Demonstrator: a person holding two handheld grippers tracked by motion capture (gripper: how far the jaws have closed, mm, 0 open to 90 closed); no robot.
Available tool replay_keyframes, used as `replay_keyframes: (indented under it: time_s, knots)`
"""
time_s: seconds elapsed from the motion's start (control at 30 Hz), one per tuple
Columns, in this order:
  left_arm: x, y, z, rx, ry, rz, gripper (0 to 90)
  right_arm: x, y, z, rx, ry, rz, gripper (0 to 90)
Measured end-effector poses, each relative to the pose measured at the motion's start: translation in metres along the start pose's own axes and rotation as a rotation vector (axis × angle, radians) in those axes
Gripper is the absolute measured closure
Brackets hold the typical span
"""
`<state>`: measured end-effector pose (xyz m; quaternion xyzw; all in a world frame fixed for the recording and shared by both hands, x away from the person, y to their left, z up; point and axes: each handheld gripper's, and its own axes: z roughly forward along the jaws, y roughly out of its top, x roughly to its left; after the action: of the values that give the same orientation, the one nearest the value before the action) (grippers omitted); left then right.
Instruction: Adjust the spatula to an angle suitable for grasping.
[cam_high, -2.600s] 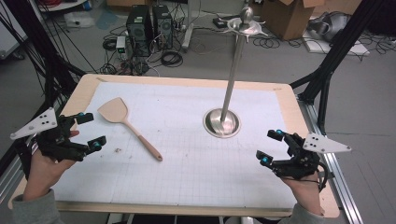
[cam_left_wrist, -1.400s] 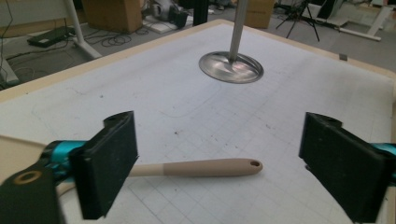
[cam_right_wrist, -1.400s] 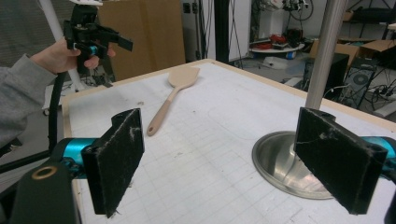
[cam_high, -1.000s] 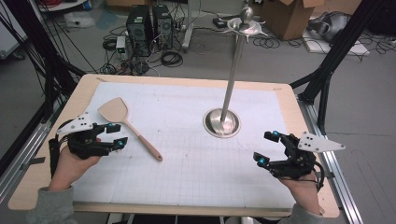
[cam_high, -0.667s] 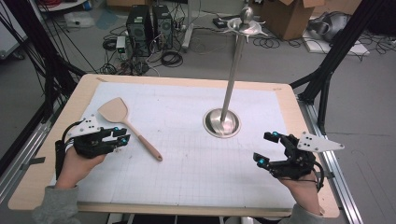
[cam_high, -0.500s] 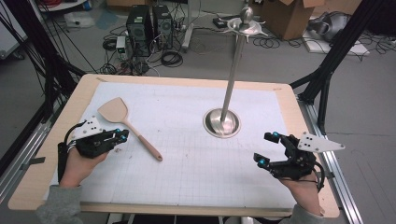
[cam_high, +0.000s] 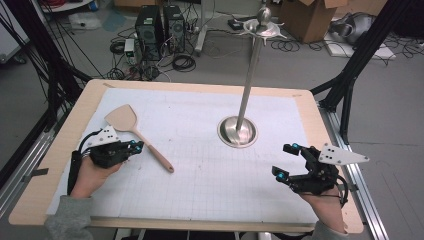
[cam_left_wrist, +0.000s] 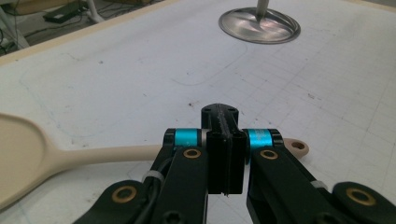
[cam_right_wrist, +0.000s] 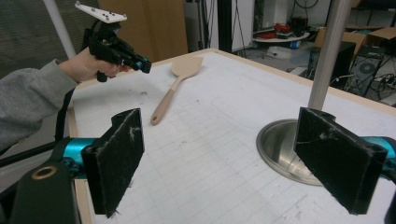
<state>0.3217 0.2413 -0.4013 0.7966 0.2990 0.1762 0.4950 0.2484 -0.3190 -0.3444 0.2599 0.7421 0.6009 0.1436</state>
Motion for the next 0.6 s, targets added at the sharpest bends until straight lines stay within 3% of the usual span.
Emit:
replay_keyframes:
  time_s: [0.23,0.3,0.6]
  knots:
    - [0.000,-0.004,0.013,0.048,-0.025,0.011,89.7,0.001,-0.001,-0.004,-0.003,-0.006,-0.001,15.3]
    - [0.000,-0.008,0.019,0.059,-0.046,-0.006,89.7,0.001,-0.001,-0.005,0.002,-0.005,0.005,15.3]
    - [-0.001,-0.016,0.034,0.117,-0.060,-0.006,89.7,0.002,-0.002,-0.003,0.008,-0.002,0.006,15.3]
